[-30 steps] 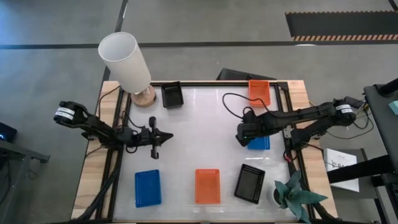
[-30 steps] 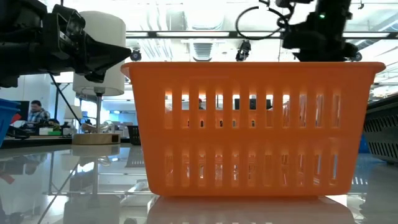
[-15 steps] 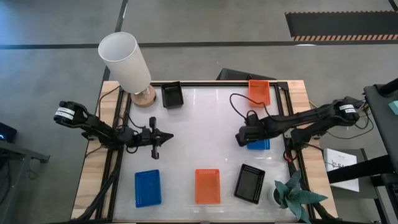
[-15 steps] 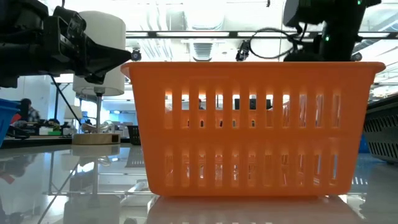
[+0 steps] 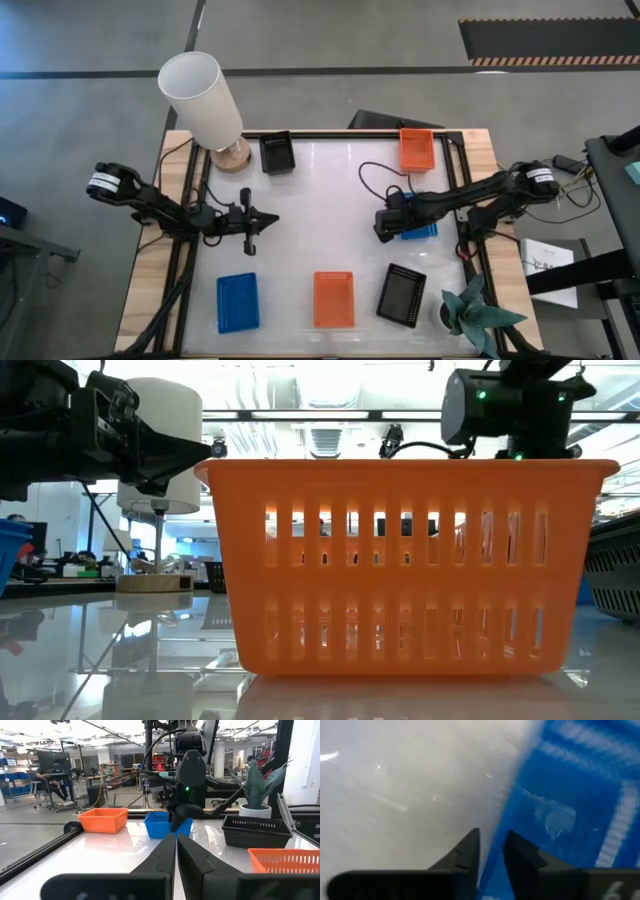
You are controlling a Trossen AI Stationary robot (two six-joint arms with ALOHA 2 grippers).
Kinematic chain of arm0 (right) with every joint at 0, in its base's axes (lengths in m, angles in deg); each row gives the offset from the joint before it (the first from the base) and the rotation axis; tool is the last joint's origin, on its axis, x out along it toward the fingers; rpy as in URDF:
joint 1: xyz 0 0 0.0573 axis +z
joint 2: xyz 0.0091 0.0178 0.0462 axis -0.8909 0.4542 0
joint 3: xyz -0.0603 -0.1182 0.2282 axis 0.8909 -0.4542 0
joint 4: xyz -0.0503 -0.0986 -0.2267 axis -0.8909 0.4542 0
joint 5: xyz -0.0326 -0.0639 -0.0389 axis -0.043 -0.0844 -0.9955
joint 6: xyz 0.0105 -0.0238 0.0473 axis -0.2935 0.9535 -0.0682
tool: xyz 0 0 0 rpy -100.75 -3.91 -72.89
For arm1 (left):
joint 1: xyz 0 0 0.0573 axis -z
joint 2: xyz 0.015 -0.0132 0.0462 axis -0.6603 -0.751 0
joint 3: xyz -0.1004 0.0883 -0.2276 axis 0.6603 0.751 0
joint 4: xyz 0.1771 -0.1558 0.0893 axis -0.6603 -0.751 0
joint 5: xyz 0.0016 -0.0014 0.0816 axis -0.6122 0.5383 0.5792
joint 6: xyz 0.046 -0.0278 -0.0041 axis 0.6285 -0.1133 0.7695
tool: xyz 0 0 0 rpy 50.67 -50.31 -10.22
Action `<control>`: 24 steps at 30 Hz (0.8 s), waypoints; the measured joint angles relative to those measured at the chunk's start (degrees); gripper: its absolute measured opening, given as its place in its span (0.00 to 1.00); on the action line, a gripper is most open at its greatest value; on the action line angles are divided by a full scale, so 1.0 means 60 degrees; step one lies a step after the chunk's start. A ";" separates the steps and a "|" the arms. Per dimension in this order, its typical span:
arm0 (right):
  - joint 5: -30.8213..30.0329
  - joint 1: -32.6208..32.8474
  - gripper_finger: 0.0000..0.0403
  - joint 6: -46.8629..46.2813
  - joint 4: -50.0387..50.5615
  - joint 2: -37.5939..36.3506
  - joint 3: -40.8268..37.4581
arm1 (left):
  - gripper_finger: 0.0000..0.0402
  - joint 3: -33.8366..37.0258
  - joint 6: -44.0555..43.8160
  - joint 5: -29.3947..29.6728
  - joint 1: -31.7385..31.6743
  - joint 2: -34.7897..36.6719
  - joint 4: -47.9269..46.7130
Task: Stack baskets by color
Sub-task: Stack the right blue bin on top of the bottom blue bin
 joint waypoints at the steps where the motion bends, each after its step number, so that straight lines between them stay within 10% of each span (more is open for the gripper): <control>1: 0.0027 0.0000 0.14 0.0187 -0.0037 0.0136 0.0040 | 0.00 0.0000 -0.0035 0.0000 0.0000 0.0000 0.0000; 7: 0.0006 -0.0004 0.03 0.1854 -0.0054 0.0866 0.0776 | 0.00 0.0000 -0.0345 0.0000 -0.0003 0.0000 -0.0012; 24: 0.0016 -0.0027 0.03 1.2567 -0.0096 0.5125 0.6446 | 0.00 0.0004 -0.0415 0.0000 -0.0004 0.0000 -0.0244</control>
